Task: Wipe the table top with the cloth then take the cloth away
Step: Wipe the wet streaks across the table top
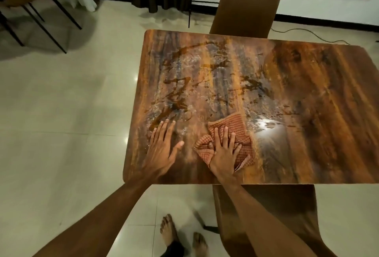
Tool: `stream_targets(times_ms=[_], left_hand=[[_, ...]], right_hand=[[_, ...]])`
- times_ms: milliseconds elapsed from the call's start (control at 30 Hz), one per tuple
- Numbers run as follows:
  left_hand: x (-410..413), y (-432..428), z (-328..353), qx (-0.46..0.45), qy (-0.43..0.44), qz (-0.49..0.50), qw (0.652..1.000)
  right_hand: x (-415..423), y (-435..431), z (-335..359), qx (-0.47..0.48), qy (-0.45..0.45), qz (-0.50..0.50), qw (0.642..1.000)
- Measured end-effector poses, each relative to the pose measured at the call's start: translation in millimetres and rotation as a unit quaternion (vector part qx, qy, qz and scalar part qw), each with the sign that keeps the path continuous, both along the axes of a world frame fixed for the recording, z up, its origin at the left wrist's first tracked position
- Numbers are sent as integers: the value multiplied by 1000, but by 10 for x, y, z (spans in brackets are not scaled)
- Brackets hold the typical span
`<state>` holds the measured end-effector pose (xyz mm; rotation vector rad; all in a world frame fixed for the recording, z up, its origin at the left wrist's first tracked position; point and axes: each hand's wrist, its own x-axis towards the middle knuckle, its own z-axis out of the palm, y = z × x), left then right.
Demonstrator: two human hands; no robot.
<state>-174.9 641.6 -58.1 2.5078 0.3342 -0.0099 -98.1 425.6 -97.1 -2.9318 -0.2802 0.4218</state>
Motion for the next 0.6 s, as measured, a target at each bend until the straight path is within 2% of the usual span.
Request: stream_targets(times_ms=[67, 133, 167, 233, 367, 400, 433, 533, 600], left_hand=[[-114, 222, 24, -1, 11, 5, 1000], [-207, 409, 36, -7, 15, 12, 1000], [-231, 506, 43, -10, 18, 17, 1000], [-242, 669, 50, -13, 21, 32, 999], [-198, 857, 81, -16, 23, 54, 998], [-174, 871, 103, -17, 21, 54, 998], [-152, 867, 126, -19, 20, 49, 998], [-16, 874, 164, -11, 3, 39, 999], [143, 894, 157, -9, -1, 37, 999]], right_hand=[[-308, 520, 10, 18, 5, 87, 996], [-806, 953, -44, 39, 2, 239, 970], [-880, 1049, -76, 51, -5, 276, 960], [-562, 1023, -82, 68, -16, 272, 960], [295, 965, -19, 22, 18, 97, 995], [346, 1107, 10, 34, 22, 87, 995], [292, 1293, 29, 57, 25, 116, 991], [-48, 1759, -62, 69, 14, 305, 950], [215, 1784, -119, 90, 2, 318, 944]])
